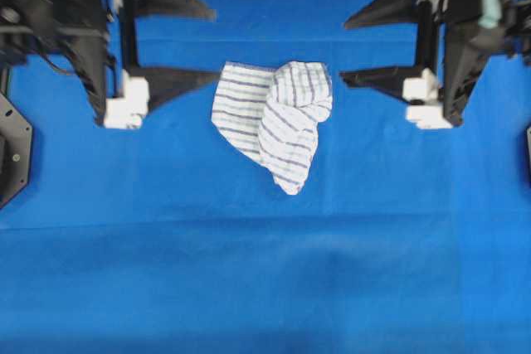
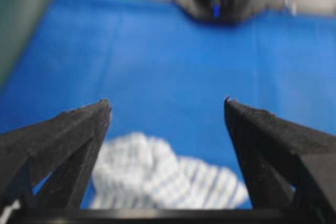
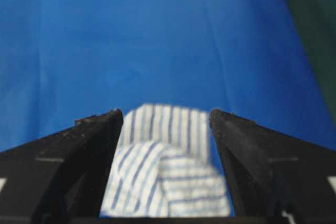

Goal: Lift the towel with both arms.

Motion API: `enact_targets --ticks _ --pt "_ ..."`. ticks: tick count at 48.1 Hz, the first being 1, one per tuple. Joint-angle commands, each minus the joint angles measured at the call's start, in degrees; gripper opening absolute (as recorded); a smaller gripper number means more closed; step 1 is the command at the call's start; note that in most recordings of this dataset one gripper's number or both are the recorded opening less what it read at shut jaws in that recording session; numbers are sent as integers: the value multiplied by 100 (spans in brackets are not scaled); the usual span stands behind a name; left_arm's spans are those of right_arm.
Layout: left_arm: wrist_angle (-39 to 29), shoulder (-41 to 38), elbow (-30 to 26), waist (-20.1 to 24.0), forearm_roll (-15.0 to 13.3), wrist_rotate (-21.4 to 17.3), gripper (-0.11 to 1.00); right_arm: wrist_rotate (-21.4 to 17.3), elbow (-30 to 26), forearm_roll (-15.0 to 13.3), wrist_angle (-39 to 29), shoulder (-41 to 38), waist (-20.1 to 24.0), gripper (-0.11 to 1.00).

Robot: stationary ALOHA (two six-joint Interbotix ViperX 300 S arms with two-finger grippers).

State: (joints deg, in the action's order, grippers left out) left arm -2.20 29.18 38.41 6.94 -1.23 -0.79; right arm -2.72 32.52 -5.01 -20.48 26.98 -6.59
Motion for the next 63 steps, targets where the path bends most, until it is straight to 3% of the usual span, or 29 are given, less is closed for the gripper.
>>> enact_targets --ticks 1,22,40,56,63 --pt "141 -176 114 -70 9 9 92 -53 141 79 264 -105 53 68" --pt "1600 -1995 1020 -114 9 9 92 -738 835 88 1292 -1608 396 67" --pt "2074 -3410 1037 -53 0 9 92 -993 967 149 2276 -2874 527 67" --pt "2496 -3938 1002 -26 -9 79 91 -1046 853 158 2496 -3480 527 67" --pt "2479 -3929 1028 -26 -9 88 84 -1046 853 158 2522 -3507 501 66"
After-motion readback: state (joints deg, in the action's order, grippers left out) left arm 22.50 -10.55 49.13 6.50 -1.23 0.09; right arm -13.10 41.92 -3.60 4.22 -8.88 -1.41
